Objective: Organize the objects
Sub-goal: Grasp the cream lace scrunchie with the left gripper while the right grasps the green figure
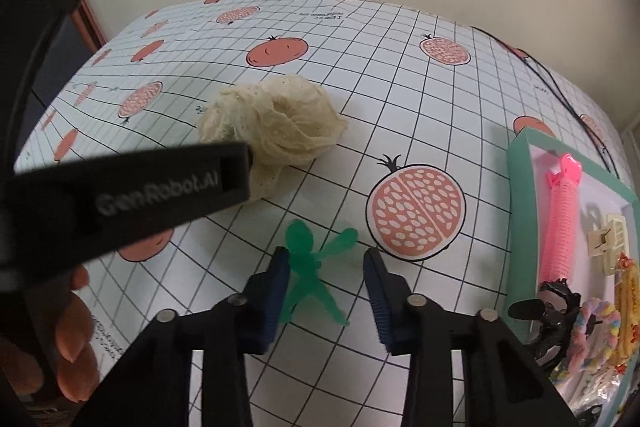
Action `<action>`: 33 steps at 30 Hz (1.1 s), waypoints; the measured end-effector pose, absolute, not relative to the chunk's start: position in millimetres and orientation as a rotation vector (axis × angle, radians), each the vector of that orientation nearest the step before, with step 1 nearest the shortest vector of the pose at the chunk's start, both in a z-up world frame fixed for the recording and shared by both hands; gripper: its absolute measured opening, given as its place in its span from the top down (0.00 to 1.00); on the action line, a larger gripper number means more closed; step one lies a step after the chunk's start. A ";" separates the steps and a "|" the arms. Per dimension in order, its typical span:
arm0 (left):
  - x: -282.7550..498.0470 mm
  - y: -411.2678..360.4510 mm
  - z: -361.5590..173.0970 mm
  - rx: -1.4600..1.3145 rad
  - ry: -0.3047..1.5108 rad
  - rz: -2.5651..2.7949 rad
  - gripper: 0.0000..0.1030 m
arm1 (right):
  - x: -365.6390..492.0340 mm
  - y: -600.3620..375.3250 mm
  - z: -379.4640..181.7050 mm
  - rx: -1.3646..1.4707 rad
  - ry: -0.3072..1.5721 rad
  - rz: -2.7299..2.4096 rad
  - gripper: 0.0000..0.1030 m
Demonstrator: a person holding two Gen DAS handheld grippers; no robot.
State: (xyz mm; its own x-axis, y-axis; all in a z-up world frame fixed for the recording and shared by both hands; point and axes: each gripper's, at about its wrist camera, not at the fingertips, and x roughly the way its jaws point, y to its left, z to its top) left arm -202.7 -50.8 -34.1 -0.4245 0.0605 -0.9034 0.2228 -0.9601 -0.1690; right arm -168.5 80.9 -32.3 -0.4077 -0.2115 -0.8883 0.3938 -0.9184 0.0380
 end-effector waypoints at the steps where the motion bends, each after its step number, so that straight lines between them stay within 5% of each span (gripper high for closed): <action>1: -203.1 -50.7 -34.9 1.634 0.404 -2.539 0.52 | -167.8 80.8 -32.1 1.447 0.253 -2.352 0.70; 6: -204.6 -48.9 -34.4 1.637 0.390 -2.543 0.63 | -169.3 81.8 -32.6 1.452 0.238 -2.336 0.79; 17: -201.9 -50.5 -35.9 1.645 0.415 -2.552 0.85 | -171.4 89.8 -30.7 1.455 0.181 -2.321 0.80; 33: -196.5 -51.1 -8.4 1.485 0.488 -2.659 0.89 | -176.8 115.1 -12.0 1.405 0.016 -2.366 0.80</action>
State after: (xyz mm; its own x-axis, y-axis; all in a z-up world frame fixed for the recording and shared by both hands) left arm -196.5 -51.1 -8.4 -0.5354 0.1032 -0.8383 0.2013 -0.9483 -0.2453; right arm -176.8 115.1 -12.0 -0.4232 -0.3204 -0.8475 0.3321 -0.9251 0.1839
